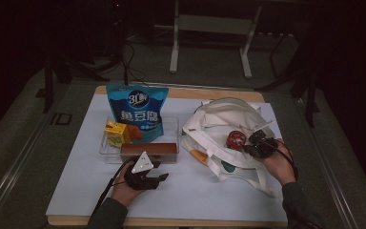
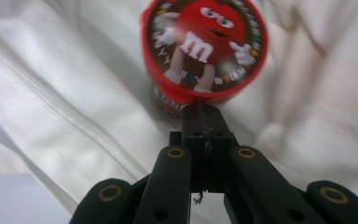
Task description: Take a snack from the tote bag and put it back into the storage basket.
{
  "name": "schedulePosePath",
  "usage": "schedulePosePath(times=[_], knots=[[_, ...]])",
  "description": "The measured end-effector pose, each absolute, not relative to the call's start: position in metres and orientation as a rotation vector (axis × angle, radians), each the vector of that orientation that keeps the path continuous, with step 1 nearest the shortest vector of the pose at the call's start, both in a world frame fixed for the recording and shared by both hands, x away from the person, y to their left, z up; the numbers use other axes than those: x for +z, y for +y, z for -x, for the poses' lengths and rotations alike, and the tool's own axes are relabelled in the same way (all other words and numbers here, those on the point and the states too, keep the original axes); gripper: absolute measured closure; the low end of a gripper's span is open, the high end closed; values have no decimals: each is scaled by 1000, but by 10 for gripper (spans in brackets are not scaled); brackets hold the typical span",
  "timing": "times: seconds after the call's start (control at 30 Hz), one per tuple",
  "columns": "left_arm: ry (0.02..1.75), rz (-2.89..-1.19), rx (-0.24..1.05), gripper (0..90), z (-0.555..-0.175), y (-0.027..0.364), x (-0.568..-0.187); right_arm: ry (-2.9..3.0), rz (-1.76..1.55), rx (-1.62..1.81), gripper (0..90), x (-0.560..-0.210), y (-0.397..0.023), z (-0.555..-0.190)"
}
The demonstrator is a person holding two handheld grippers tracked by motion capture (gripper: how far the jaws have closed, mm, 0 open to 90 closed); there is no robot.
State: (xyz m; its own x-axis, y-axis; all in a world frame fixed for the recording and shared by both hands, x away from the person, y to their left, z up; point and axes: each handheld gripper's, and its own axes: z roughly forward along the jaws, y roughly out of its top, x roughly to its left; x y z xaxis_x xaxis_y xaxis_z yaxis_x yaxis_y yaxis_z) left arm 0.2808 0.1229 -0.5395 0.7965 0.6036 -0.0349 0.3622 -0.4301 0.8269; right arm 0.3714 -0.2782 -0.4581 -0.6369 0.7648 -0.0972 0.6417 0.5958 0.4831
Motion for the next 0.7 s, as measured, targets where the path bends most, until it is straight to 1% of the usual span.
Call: schedulePosePath(times=[0.3,0.37,0.4,0.43,0.47,0.5,0.53,0.57,0.6,0.7], knots=[[715,-2066,333,439,-281,123,-540,2562,-1103,602,879,-456,-257,-377],[714,-2066,333,439,-281,123,-540,2571,-1091,597,798,-452,-253,-377],[714,-2065,333,439,-281,123,-540,2571,-1091,597,798,-452,-253,-377],[714,-2065,333,439,-281,123,-540,2564,-1099,618,698,-447,-255,-377],[714,-2066,333,439,-281,123,-540,2564,-1099,618,698,-447,-255,-377],[714,-2066,333,439,-281,123,-540,2543,-1118,650,651,-441,-257,-378],[714,-2066,333,439,-281,123,-540,2543,-1118,650,651,-441,-257,-378],[714,-2066,333,439,-281,123,-540,2512,-1139,655,568,-438,-259,-381],[715,-2065,333,439,-281,123,-540,2512,-1139,655,568,-438,-259,-381],[715,-2065,332,439,-281,123,-540,2480,-1183,678,476,-434,-259,-386]])
